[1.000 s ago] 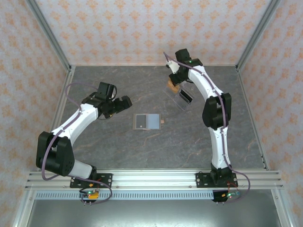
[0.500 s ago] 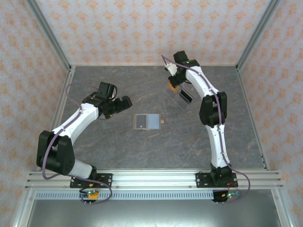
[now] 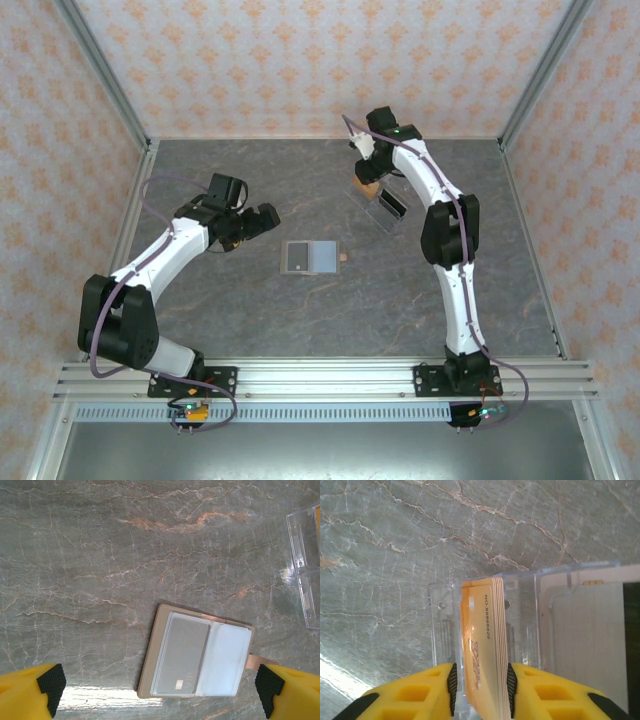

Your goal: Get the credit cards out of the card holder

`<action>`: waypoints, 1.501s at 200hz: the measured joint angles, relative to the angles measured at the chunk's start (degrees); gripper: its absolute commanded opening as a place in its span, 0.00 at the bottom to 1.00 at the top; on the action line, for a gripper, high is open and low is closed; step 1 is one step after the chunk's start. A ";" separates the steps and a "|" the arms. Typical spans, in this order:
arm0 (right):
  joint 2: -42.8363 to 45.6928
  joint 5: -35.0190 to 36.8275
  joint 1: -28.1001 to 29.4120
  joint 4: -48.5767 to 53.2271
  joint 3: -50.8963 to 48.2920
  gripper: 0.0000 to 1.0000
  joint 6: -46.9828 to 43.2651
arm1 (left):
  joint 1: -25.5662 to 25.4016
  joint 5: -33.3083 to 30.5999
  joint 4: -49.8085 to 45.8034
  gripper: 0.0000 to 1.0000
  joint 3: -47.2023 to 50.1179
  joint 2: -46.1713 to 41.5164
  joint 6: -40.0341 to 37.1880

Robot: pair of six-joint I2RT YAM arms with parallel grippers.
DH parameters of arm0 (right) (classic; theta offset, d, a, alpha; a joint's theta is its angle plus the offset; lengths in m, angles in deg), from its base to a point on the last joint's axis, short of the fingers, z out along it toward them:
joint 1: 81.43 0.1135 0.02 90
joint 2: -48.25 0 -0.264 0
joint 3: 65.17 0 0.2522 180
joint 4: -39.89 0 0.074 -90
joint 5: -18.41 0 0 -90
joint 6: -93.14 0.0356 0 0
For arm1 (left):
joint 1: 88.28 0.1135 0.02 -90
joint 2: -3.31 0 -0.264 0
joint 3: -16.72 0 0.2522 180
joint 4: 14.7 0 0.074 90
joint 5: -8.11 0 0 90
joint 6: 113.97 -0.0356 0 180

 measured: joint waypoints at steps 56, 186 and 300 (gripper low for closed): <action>20.09 -2.80 1.86 -9.11 -25.11 0.57 19.10 | 0.00 -1.49 -0.02 1.00 0.00 0.00 1.75; 25.22 -1.09 27.21 -24.85 -47.93 0.51 51.36 | 0.00 -1.03 0.48 1.00 2.01 1.40 1.92; 15.54 4.28 27.63 -21.70 -42.64 0.45 52.68 | -0.07 3.32 2.23 0.91 5.18 1.60 2.14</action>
